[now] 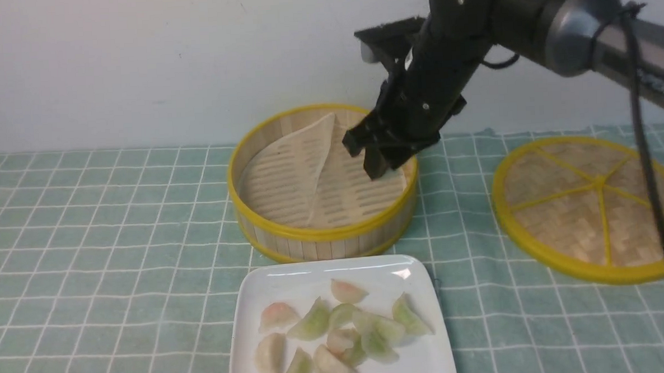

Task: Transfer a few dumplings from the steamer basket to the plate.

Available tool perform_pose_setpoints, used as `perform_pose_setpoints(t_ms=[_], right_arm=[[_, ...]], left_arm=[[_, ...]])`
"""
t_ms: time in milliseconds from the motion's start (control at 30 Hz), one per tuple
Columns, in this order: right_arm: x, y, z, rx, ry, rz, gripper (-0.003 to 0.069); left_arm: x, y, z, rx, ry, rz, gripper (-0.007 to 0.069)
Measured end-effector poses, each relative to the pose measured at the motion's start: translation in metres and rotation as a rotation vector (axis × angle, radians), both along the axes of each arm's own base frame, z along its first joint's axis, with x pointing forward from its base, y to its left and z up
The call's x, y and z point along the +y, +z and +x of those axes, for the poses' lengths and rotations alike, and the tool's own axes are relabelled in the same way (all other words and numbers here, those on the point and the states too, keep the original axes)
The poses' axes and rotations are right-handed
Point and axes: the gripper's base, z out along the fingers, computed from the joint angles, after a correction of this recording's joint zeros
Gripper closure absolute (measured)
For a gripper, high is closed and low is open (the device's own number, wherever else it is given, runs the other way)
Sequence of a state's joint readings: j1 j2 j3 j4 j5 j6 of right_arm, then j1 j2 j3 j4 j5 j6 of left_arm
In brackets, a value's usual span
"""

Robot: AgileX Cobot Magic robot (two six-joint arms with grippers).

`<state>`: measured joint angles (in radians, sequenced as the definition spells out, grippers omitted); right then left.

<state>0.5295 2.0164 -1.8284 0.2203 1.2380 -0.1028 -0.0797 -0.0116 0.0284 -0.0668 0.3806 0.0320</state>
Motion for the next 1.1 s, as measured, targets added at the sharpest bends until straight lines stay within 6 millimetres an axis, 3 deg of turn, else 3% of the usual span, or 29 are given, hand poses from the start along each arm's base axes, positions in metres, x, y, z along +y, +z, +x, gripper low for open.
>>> perform_pose_setpoints(t_ms=[33,167,200,300,433,533,567,600,667,733,833,967,1067,1100], right_arm=[[0.002,0.003,-0.006,-0.001,0.013,0.002,0.046],[0.021,-0.035,-0.074,0.155,0.157,-0.086,0.046],[0.021,-0.037,-0.075,0.162,0.157,-0.091,0.046],[0.026,-0.068,-0.103,0.237,0.224,-0.17,0.046],[0.023,-0.082,-0.112,0.264,0.229,-0.193,0.0442],[0.024,-0.083,-0.11,0.24,0.218,-0.184,0.0313],[0.024,-0.082,-0.109,0.238,0.215,-0.183,0.0304],[0.025,-0.081,-0.108,0.234,0.207,-0.181,0.0211],[0.026,-0.079,-0.107,0.231,0.206,-0.18,0.0174],[0.026,-0.069,-0.107,0.228,0.188,-0.175,0.0149],[0.019,-0.045,-0.111,0.17,0.173,-0.167,0.0238],[-0.01,0.029,-0.128,-0.034,0.098,-0.113,0.051],[-0.043,0.084,-0.155,-0.2,0.009,-0.036,0.0626],[-0.065,0.109,-0.174,-0.296,-0.043,0.028,0.0652]], left_arm=[[0.0,0.0,0.0,0.0,0.0,0.0,0.0631],[0.0,0.0,0.0,0.0,0.0,0.0,0.0631],[0.0,0.0,0.0,0.0,0.0,0.0,0.0631],[0.0,0.0,0.0,0.0,0.0,0.0,0.0631],[0.0,0.0,0.0,0.0,0.0,0.0,0.0631],[0.0,0.0,0.0,0.0,0.0,0.0,0.0631],[0.0,0.0,0.0,0.0,0.0,0.0,0.0631],[0.0,0.0,0.0,0.0,0.0,0.0,0.0631],[0.0,0.0,0.0,0.0,0.0,0.0,0.0631],[0.0,0.0,0.0,0.0,0.0,0.0,0.0631],[0.0,0.0,0.0,0.0,0.0,0.0,0.0631],[0.0,0.0,0.0,0.0,0.0,0.0,0.0631],[0.0,0.0,0.0,0.0,0.0,0.0,0.0631],[0.0,0.0,0.0,0.0,0.0,0.0,0.0631]])
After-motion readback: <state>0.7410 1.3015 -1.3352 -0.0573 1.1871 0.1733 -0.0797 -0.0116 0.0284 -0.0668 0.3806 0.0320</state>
